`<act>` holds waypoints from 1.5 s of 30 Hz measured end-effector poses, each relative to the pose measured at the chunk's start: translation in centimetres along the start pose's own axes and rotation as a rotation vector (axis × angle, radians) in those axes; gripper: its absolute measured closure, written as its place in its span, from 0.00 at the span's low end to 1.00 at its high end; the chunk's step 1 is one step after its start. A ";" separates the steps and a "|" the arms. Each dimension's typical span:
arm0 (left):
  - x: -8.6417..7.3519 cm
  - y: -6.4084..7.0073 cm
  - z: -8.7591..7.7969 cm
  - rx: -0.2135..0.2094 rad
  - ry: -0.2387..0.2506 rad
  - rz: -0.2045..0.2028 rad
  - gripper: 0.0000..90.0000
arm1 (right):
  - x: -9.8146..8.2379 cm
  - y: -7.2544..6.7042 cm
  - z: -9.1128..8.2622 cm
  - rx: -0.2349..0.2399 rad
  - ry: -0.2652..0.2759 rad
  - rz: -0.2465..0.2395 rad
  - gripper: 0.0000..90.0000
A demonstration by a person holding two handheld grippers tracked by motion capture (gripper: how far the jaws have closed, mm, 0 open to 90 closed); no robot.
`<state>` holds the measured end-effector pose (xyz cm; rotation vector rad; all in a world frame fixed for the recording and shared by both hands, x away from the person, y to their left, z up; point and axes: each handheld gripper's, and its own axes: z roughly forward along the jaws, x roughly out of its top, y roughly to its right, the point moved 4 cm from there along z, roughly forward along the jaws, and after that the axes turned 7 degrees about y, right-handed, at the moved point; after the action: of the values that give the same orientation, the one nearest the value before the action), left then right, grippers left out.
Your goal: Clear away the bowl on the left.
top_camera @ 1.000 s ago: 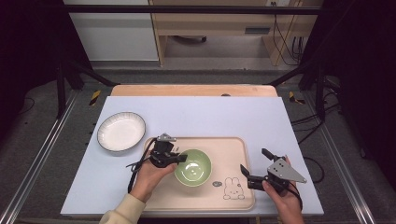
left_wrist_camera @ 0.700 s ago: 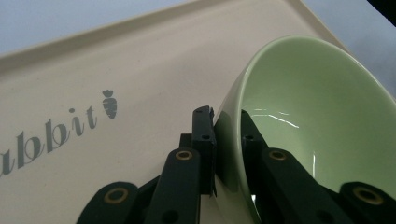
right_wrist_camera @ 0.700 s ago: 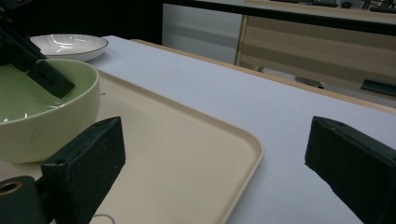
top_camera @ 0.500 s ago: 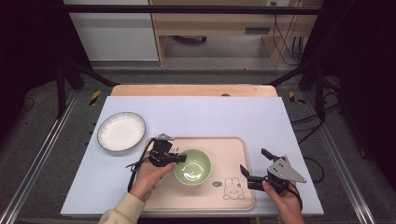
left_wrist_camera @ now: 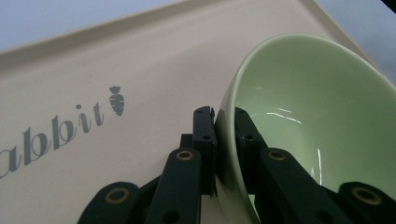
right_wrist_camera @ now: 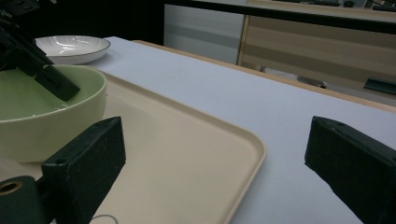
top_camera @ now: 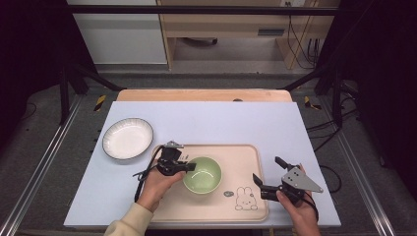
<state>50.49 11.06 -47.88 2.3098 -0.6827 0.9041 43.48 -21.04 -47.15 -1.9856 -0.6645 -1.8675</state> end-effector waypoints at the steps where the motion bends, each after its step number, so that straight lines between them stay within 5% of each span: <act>1: 0.0 0.0 0.0 0.001 0.001 0.000 0.92 | 0.0 0.0 0.0 0.001 0.000 0.002 0.06; 20: -0.1 0.4 0.0 0.044 0.000 0.064 0.92 | 0.0 -0.1 0.0 0.007 -0.004 0.002 0.06; 39: -0.1 0.5 -0.2 0.054 -0.007 0.077 0.92 | -0.1 0.0 0.1 -0.001 -0.011 -0.002 0.06; 45: 0.6 1.3 -0.7 0.072 0.055 0.127 0.74 | -0.1 0.0 0.2 -0.002 -0.013 -0.001 0.05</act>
<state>49.74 10.47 -46.57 2.3167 -0.7926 1.0621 43.61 -20.98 -47.27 -2.0009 -0.6675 -1.8572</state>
